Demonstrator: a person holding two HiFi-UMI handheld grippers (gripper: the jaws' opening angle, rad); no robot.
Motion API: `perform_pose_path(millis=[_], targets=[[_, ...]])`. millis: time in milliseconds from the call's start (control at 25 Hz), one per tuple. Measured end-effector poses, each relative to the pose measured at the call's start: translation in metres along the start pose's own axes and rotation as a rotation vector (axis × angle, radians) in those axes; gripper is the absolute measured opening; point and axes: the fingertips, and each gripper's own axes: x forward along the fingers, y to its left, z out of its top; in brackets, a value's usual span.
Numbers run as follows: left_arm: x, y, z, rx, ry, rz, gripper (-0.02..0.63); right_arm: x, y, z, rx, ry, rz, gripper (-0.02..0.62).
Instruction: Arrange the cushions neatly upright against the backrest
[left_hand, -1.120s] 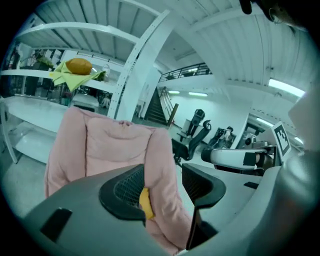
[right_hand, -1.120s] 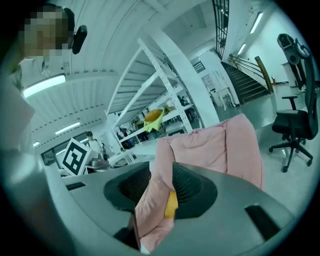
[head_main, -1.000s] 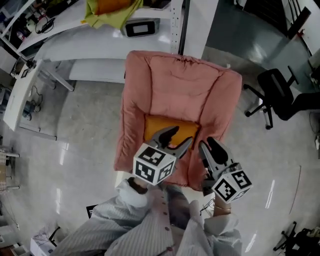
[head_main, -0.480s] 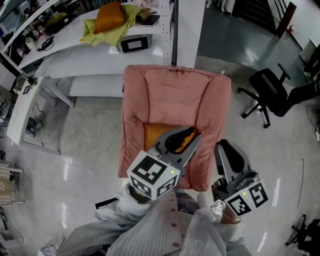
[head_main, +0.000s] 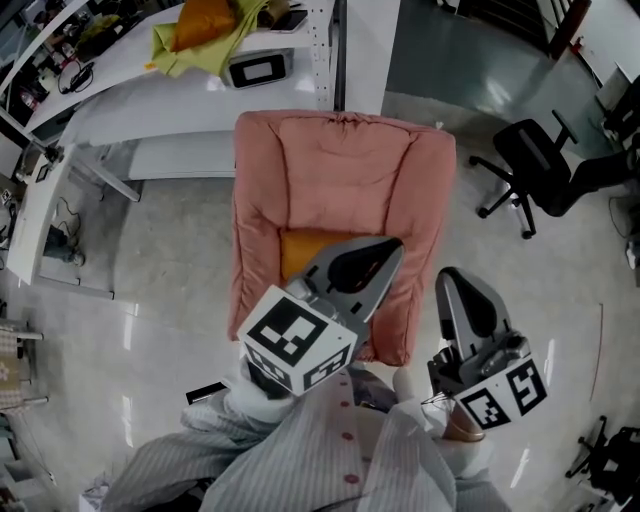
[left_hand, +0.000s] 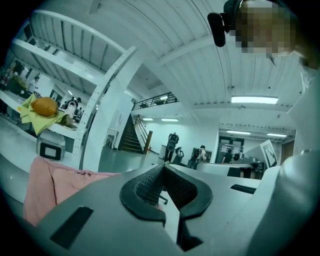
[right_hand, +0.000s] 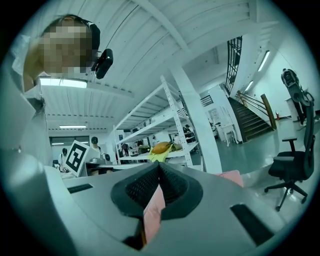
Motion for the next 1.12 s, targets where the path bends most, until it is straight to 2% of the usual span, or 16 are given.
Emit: perform_pose_path(millis=[560, 880, 1120], targets=[[0.013, -0.002, -0.012, 0.001, 0.045, -0.036, 0.009, -0.002, -0.012, -0.006, -0.013, 0.029, -0.036, 0.012], [0.015, -0.001, -0.013, 0.01, 0.039, -0.043, 0.009, -0.003, -0.008, -0.01, -0.043, 0.052, -0.039, 0.012], [0.013, -0.003, -0.011, 0.011, 0.039, -0.042, 0.009, -0.003, -0.007, -0.011, -0.026, 0.052, -0.035, 0.012]])
